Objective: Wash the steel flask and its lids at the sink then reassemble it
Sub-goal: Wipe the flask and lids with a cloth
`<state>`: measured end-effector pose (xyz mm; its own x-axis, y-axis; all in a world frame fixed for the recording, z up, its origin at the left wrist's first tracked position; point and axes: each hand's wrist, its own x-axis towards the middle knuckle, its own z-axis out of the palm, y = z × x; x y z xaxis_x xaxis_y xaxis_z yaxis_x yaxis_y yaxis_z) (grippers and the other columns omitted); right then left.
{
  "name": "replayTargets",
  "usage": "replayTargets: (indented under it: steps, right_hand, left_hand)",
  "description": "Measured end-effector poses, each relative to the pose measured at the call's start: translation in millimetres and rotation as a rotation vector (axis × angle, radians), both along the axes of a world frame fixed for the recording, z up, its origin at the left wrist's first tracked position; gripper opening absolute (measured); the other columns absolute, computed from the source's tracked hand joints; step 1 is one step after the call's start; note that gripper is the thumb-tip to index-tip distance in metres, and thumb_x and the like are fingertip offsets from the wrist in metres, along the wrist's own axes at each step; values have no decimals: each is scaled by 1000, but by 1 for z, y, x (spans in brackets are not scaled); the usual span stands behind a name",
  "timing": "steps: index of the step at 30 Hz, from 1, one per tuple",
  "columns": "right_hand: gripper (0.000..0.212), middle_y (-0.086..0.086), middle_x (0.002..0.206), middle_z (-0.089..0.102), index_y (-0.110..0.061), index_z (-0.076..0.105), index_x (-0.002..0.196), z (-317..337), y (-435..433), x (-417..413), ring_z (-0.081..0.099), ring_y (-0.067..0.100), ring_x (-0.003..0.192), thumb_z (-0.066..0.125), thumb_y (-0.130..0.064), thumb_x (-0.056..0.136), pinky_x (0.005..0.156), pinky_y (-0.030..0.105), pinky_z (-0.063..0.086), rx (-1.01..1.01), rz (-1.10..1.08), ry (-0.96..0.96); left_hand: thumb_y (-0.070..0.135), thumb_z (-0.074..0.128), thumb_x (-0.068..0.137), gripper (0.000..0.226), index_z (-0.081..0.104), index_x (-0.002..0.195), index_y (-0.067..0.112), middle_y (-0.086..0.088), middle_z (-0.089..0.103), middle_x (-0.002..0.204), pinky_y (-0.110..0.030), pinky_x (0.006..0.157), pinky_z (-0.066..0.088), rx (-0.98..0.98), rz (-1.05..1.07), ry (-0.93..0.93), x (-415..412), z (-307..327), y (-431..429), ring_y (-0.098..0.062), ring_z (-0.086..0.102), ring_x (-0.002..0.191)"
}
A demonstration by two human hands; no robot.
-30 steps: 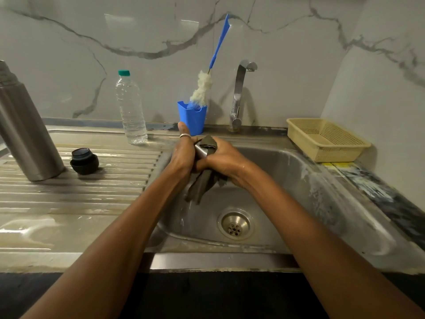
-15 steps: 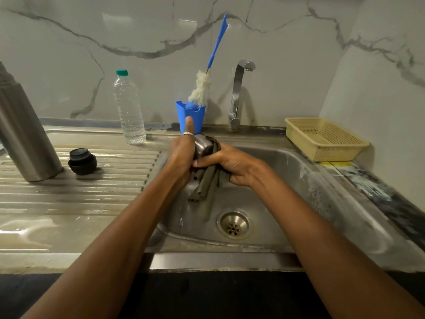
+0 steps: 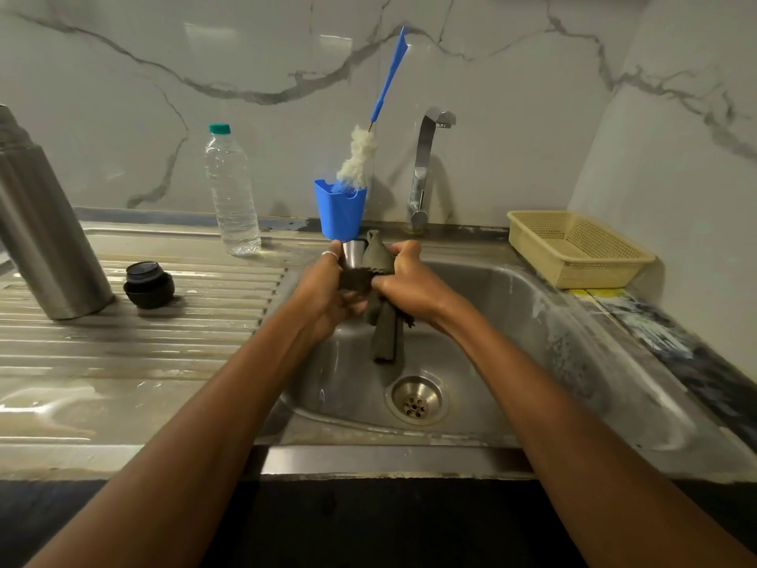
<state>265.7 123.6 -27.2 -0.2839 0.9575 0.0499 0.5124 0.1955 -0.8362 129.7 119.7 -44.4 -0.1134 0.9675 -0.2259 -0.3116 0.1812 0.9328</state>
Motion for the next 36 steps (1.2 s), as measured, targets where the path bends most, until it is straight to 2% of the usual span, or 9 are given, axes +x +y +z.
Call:
replayTargets:
  steps: [5, 9, 11, 13, 17, 21, 24, 31, 36]
  right_hand:
    - [16, 0, 87, 66, -12, 67, 106, 7, 10, 7, 62, 16, 80, 58, -12, 93, 66, 29, 47, 145, -208, 73]
    - [34, -8, 99, 66, -14, 66, 115, 10, 8, 8, 64, 5, 83, 71, 1, 84, 69, 9, 50, 506, -334, 82]
    - [32, -7, 91, 69, -14, 68, 102, 7, 2, 0, 64, 8, 77, 71, 5, 77, 68, 21, 56, 676, -288, 14]
    - [25, -8, 79, 70, -17, 72, 92, 4, -4, -7, 66, 10, 69, 68, 1, 75, 63, 35, 58, 632, -178, -1]
    - [6, -9, 69, 62, -19, 70, 84, 5, -15, -13, 54, 3, 64, 65, -17, 87, 61, 22, 41, 325, 123, -54]
    - [28, -6, 116, 66, -25, 66, 115, -9, -13, -15, 47, 17, 116, 64, -20, 88, 84, 30, 43, 549, 297, -391]
    - [34, -7, 112, 65, -24, 60, 117, -15, -10, -13, 48, 22, 103, 64, -9, 86, 70, 29, 39, 803, 248, -579]
    - [8, 2, 89, 73, -15, 69, 94, -2, -11, -22, 71, 13, 78, 69, -22, 95, 63, 19, 52, 223, 87, -72]
    - [9, 5, 81, 66, -10, 67, 84, -15, -5, -4, 50, 16, 70, 67, -2, 86, 62, 28, 40, 721, 121, -394]
  left_hand:
    - [34, 43, 106, 33, 58, 129, 17, -12, 70, 110, -42, 81, 60, 45, 35, -211, -4, 5, 0, -23, 69, 103]
    - [36, 50, 103, 35, 54, 131, 17, -13, 67, 111, -38, 73, 61, 66, 29, -186, -2, 5, 3, -23, 67, 102]
    - [40, 53, 102, 37, 55, 129, 16, -12, 72, 112, -33, 66, 61, 95, 17, -161, 0, 3, 6, -20, 70, 95]
    - [44, 53, 101, 38, 60, 125, 16, -8, 75, 106, -30, 64, 59, 103, 0, -143, 0, 3, 7, -16, 72, 86]
    - [45, 50, 101, 40, 63, 118, 11, -9, 74, 91, -34, 70, 57, 81, 35, -140, -13, 2, 11, -20, 69, 82]
    - [33, 49, 96, 24, 60, 98, 12, -11, 63, 82, -34, 67, 53, 117, 21, -77, -32, 2, 14, -21, 61, 75]
    - [29, 49, 96, 20, 60, 99, 13, -6, 60, 76, -30, 62, 50, 120, -8, -19, -32, 7, 10, -16, 58, 72]
    - [32, 54, 93, 21, 66, 95, 15, -4, 64, 75, -37, 74, 52, 288, 31, 120, -16, 2, 19, -19, 60, 75]
    - [79, 34, 92, 74, 70, 111, 17, -8, 75, 93, -38, 79, 53, 148, -143, 320, -24, -1, 26, -23, 69, 88]
